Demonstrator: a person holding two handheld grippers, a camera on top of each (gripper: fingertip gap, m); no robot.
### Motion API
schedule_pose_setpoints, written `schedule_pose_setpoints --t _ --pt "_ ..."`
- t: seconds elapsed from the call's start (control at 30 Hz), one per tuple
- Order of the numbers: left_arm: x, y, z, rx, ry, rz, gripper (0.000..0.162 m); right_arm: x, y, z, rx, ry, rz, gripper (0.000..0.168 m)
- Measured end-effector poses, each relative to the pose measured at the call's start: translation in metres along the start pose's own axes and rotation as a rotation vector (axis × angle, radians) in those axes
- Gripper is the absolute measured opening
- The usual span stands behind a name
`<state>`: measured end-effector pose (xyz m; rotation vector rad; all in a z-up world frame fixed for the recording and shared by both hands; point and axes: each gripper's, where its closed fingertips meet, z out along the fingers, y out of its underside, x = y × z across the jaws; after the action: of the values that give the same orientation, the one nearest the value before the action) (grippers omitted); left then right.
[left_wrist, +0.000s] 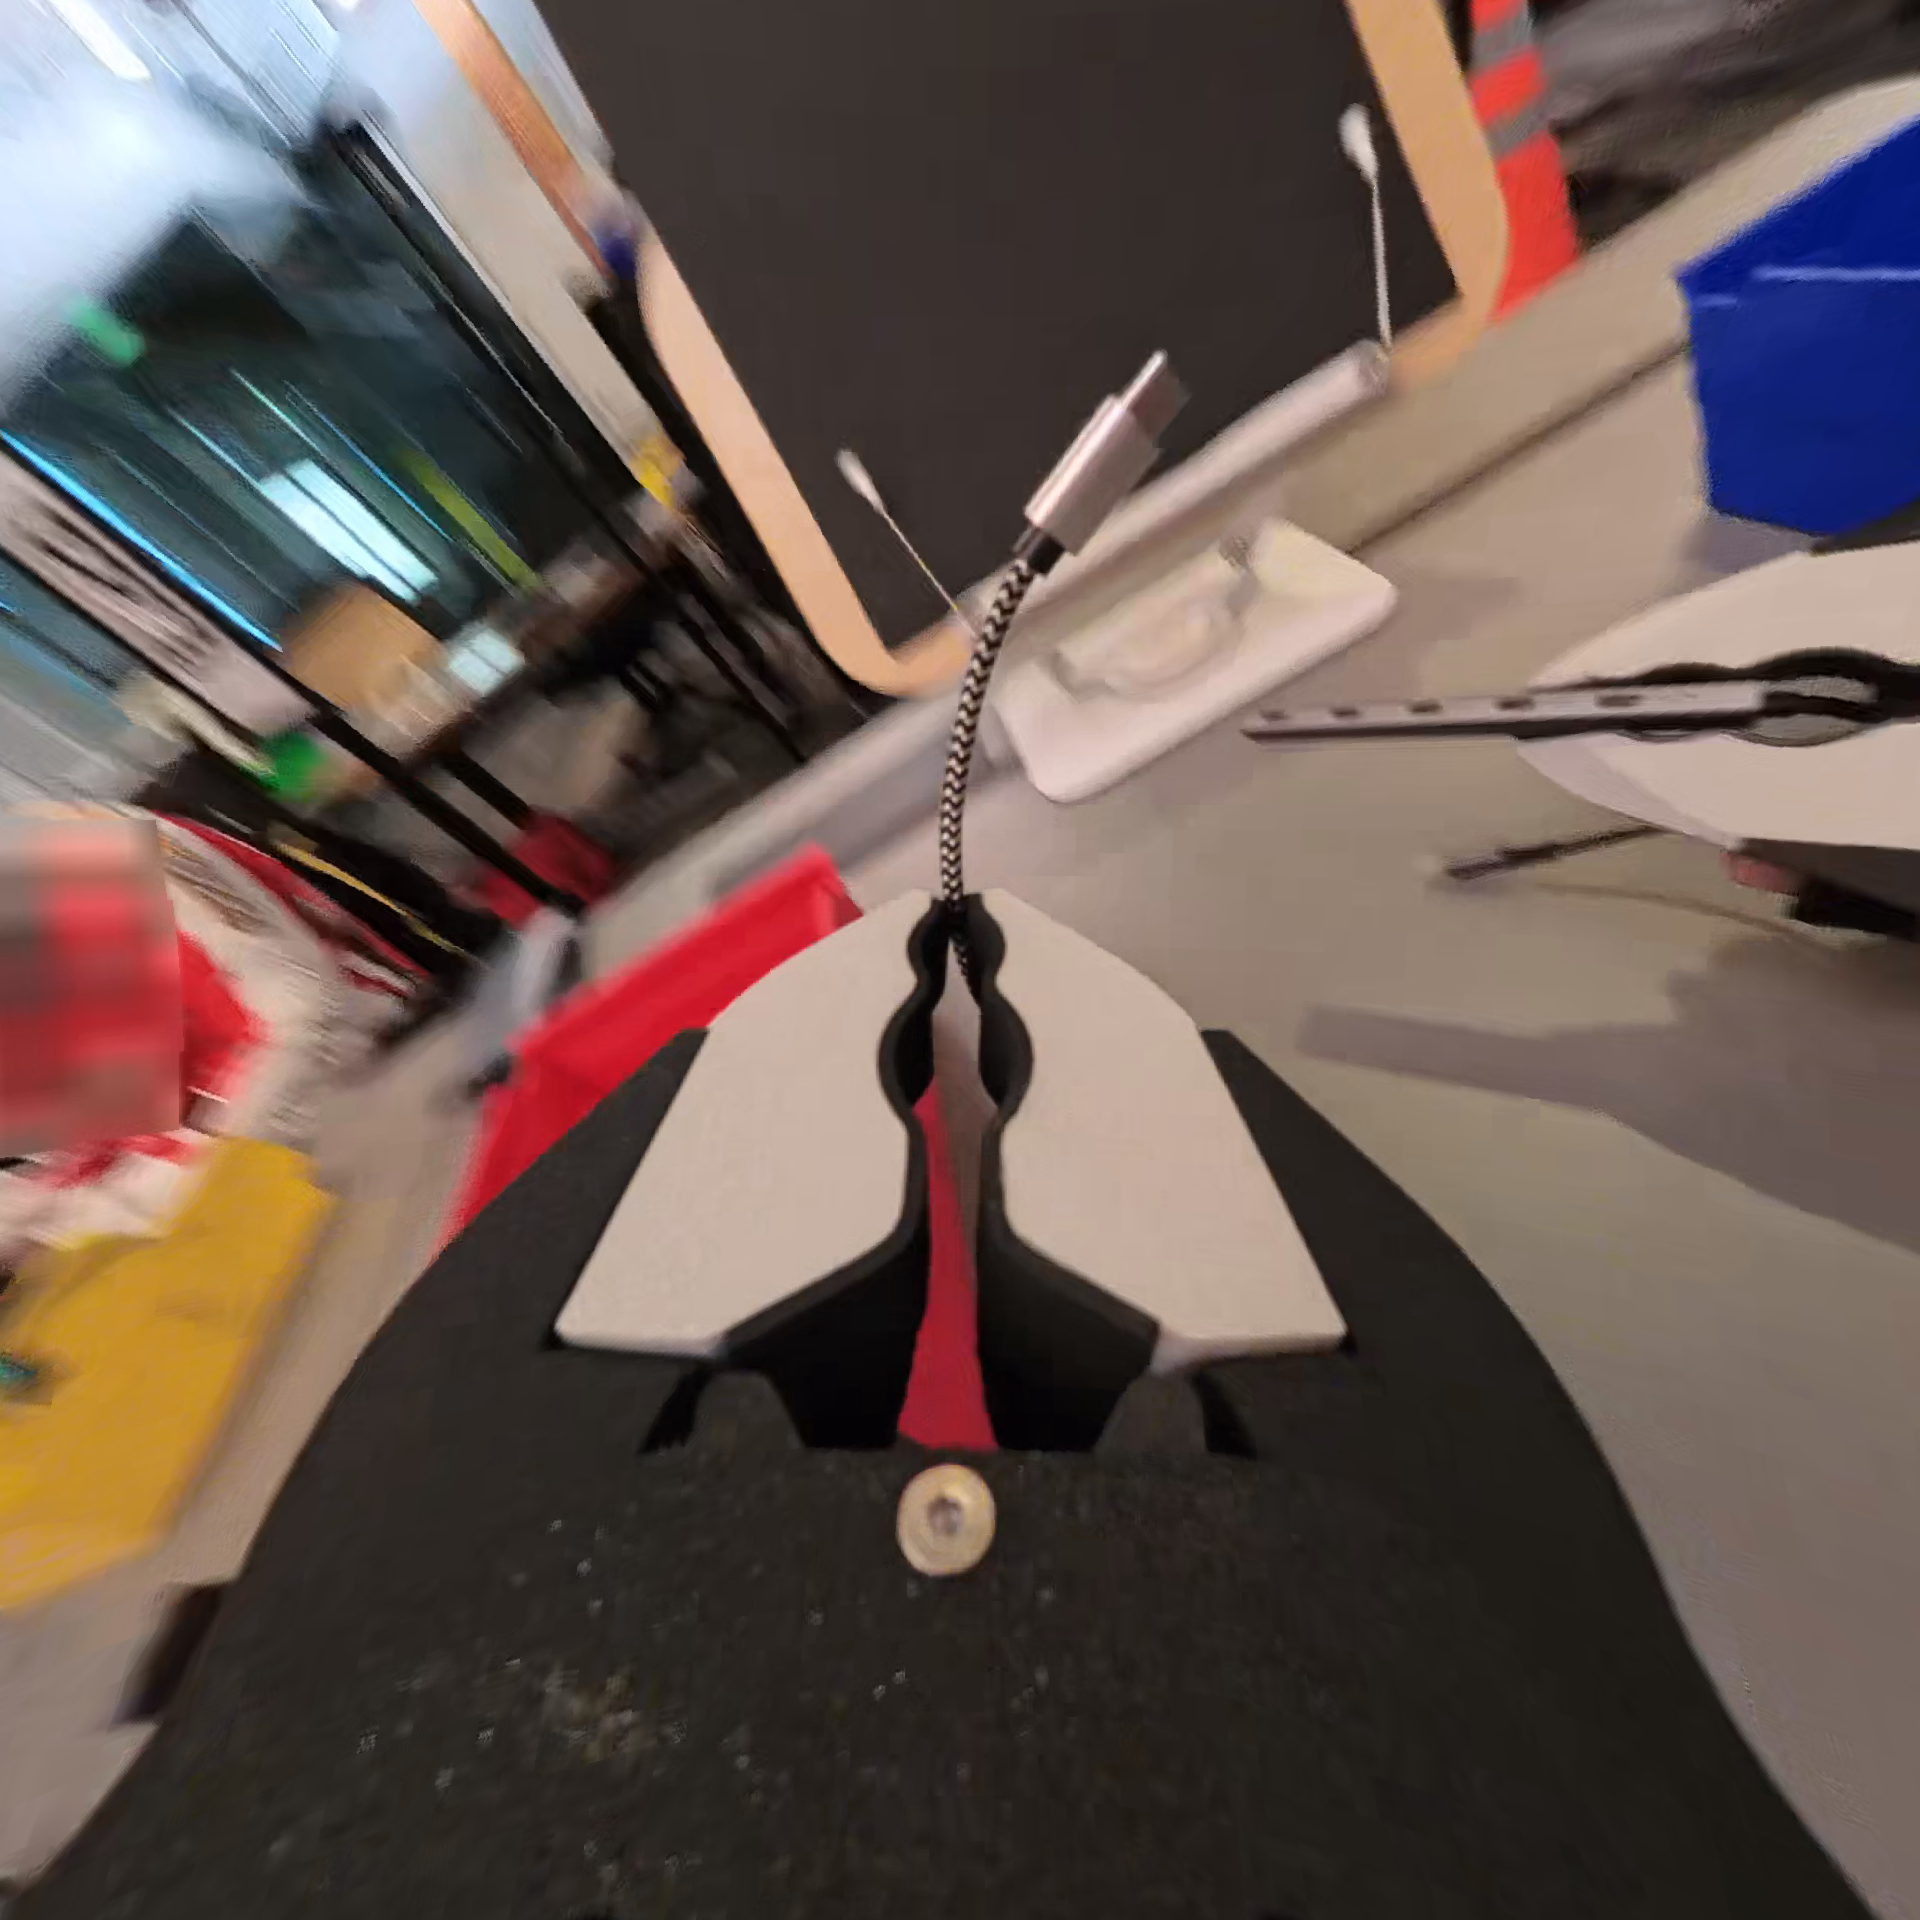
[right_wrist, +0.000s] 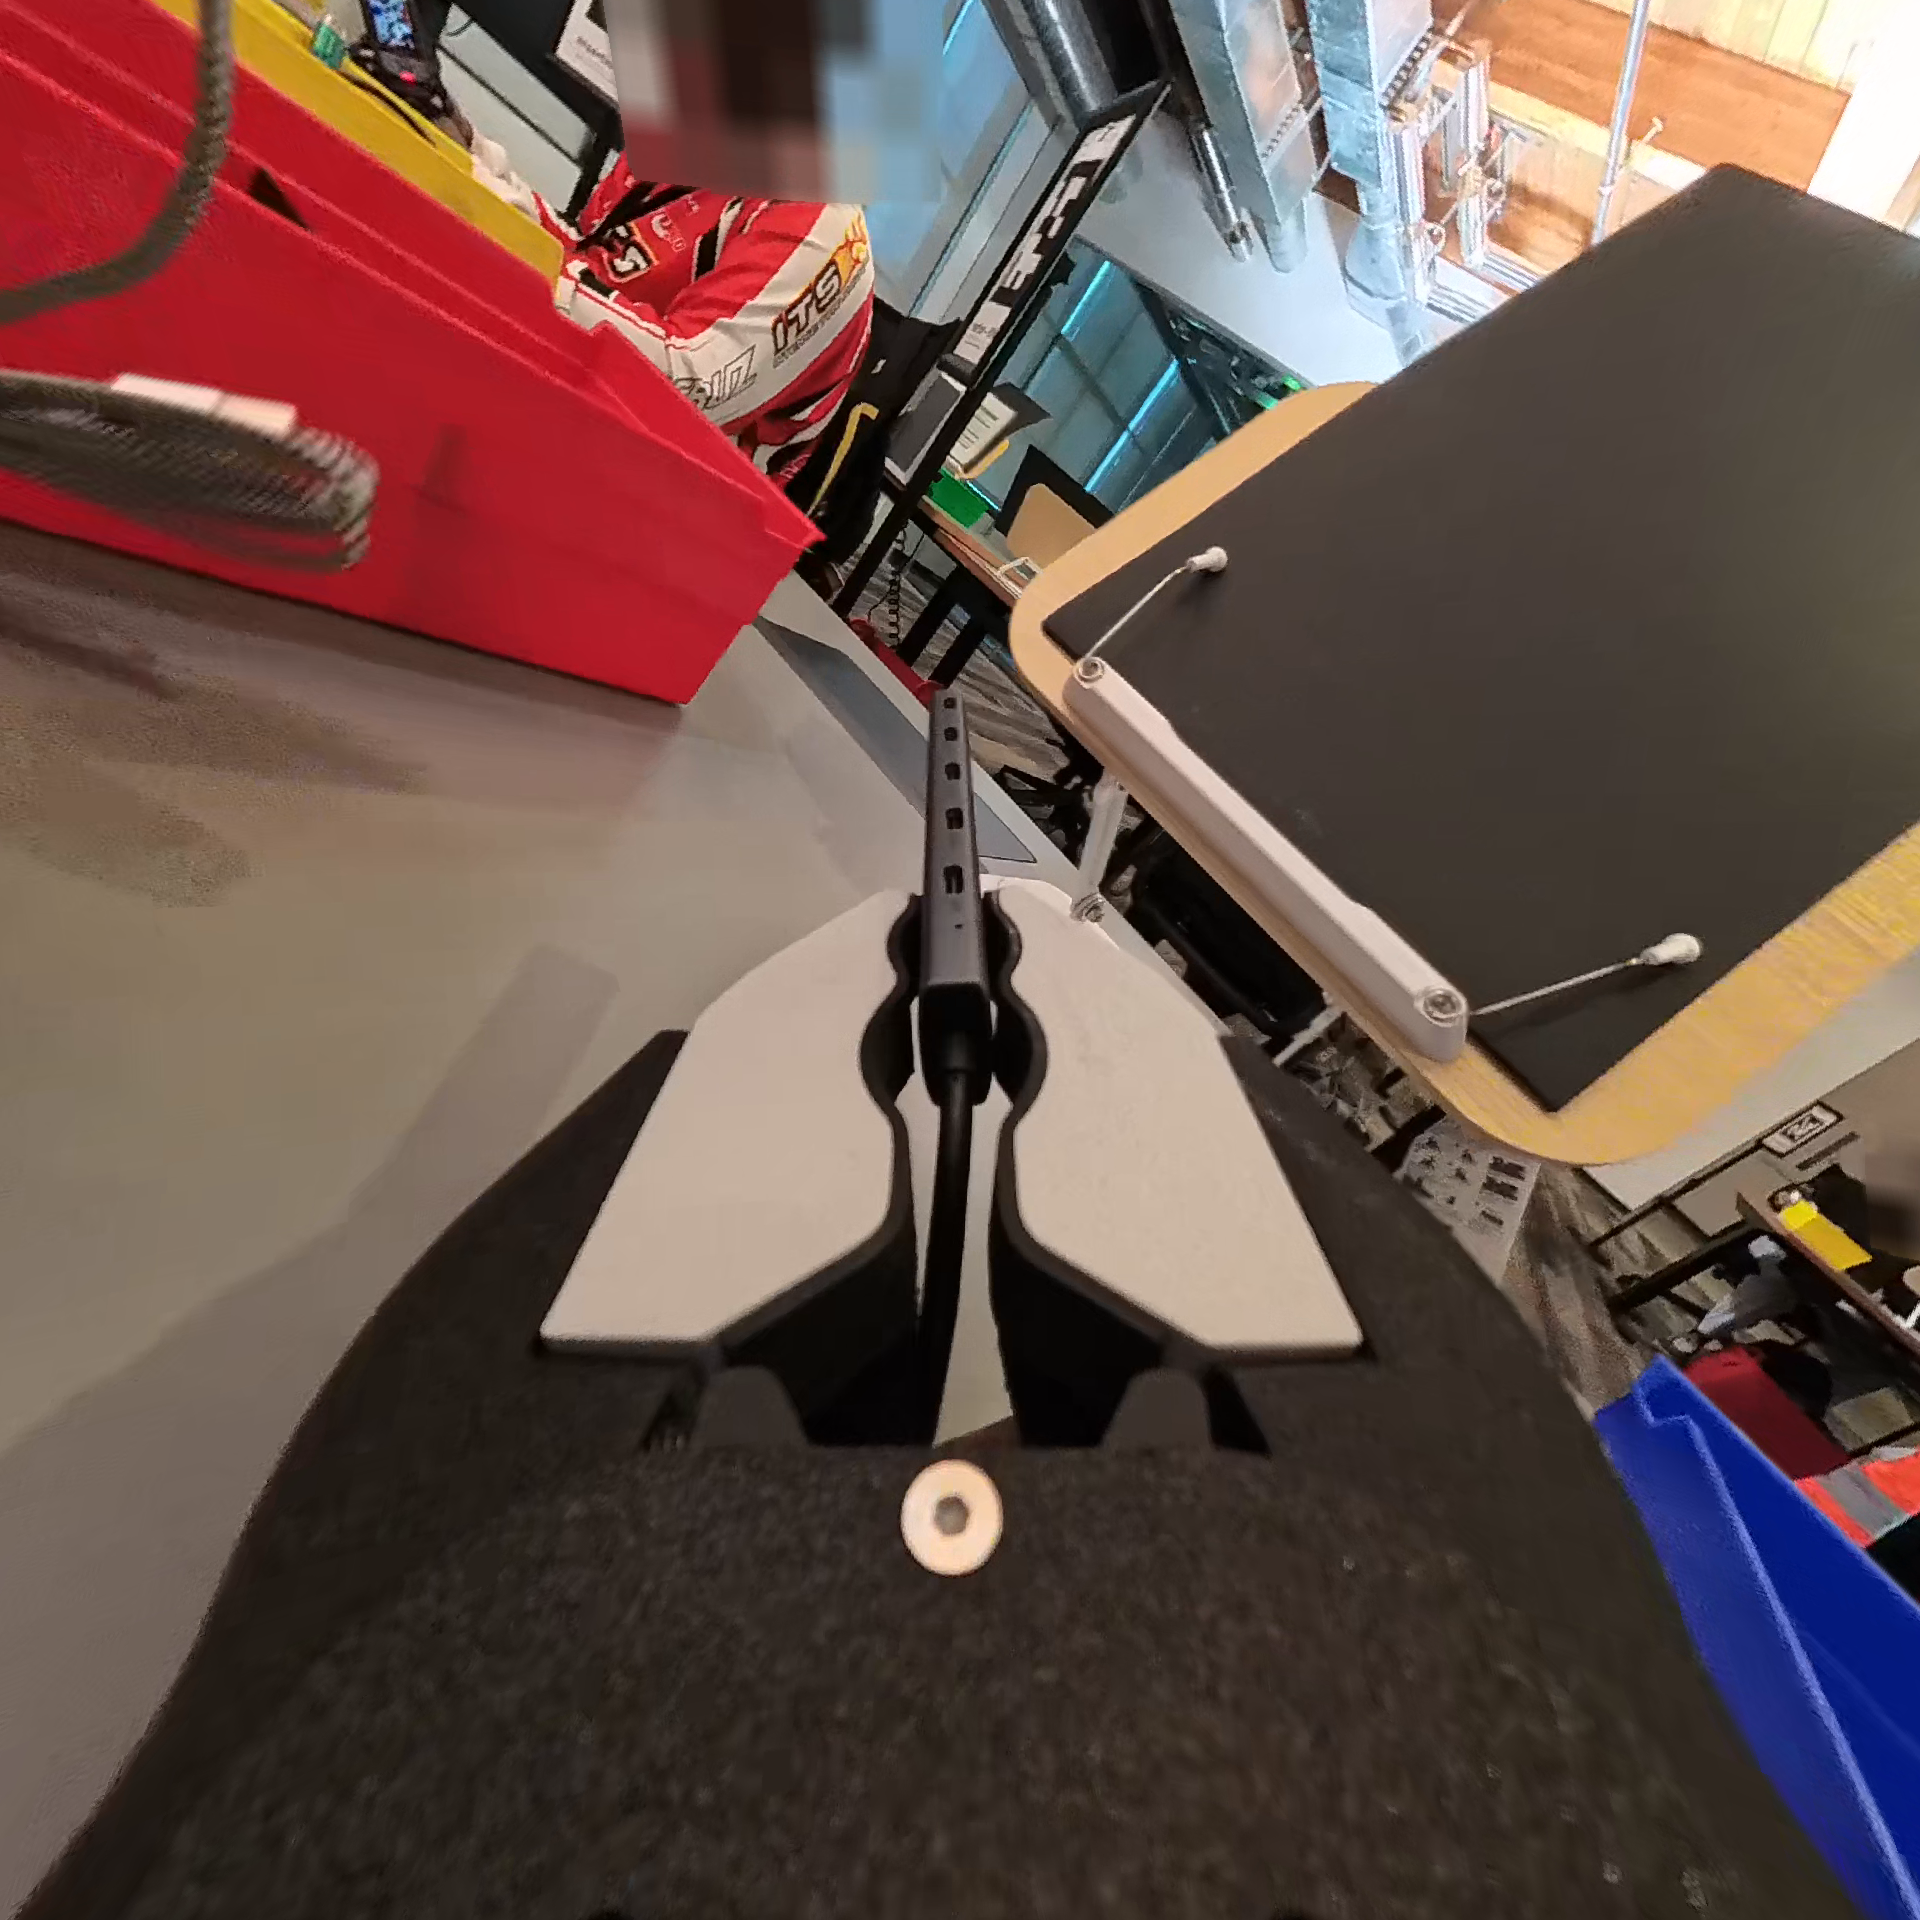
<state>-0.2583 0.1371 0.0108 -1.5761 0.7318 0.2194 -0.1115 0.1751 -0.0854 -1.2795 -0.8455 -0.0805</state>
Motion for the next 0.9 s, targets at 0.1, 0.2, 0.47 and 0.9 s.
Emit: schedule_pose_setpoints --t 0.1,0.2,0.47,0.9 --pt "0.055 0.012 -0.014 0.063 0.064 0.265 0.003 0.006 0.002 0.0 0.001 0.009 0.047 0.009" --pt "0.132 0.072 -0.026 -0.033 0.249 0.378 0.003 0.01 0.003 -0.001 0.003 0.017 0.082 0.009" --pt "0.206 0.101 -0.058 -0.223 0.706 0.044 0.013 0.009 0.004 -0.001 -0.004 0.012 0.081 0.009" --pt "0.232 0.073 -0.12 0.025 1.494 0.225 0.023 0.009 0.006 0.0 -0.007 -0.001 0.114 0.009"
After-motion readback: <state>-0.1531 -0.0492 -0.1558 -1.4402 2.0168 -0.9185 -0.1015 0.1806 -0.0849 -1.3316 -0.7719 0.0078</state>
